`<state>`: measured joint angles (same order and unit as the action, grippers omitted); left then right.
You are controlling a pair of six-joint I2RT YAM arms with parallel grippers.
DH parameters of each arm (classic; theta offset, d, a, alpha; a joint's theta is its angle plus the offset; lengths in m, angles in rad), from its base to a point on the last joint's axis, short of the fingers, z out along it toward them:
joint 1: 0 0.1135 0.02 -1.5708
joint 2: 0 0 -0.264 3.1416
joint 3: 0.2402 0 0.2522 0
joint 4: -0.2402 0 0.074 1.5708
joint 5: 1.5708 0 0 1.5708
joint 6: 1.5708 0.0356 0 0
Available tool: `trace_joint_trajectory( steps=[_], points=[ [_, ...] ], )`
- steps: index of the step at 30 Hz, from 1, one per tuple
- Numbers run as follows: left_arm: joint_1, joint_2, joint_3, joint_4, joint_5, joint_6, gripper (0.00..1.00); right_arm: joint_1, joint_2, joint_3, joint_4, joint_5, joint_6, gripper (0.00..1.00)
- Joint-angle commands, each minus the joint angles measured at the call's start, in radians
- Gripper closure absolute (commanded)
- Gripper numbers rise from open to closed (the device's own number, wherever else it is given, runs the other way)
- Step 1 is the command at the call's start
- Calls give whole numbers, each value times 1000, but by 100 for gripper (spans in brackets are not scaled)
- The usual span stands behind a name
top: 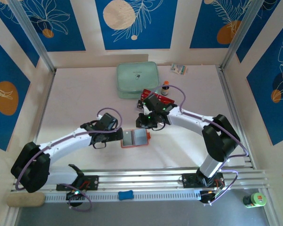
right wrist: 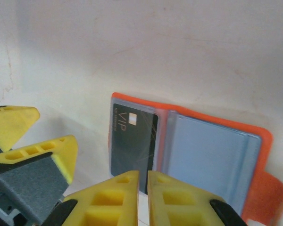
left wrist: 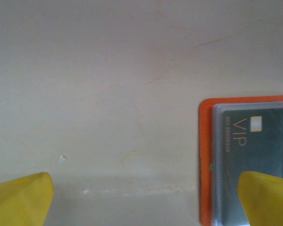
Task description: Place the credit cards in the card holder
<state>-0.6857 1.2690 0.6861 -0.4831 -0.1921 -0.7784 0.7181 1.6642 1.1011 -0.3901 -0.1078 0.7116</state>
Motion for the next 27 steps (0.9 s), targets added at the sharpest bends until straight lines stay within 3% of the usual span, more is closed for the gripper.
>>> trace_joint_trajectory(
  steps=[1, 13, 27],
  points=[
    [-35, -15, 32, 37, -14, -54, 0, -8, -20, 0, -77, -7, -66, 85],
    [-172, 47, 70, 37, -62, -135, 0, -52, 52, 21, -74, -2, -130, 85],
    [-254, 208, 186, 14, -132, -137, 0, -65, 119, 29, -69, -47, -155, 89]
  ],
)
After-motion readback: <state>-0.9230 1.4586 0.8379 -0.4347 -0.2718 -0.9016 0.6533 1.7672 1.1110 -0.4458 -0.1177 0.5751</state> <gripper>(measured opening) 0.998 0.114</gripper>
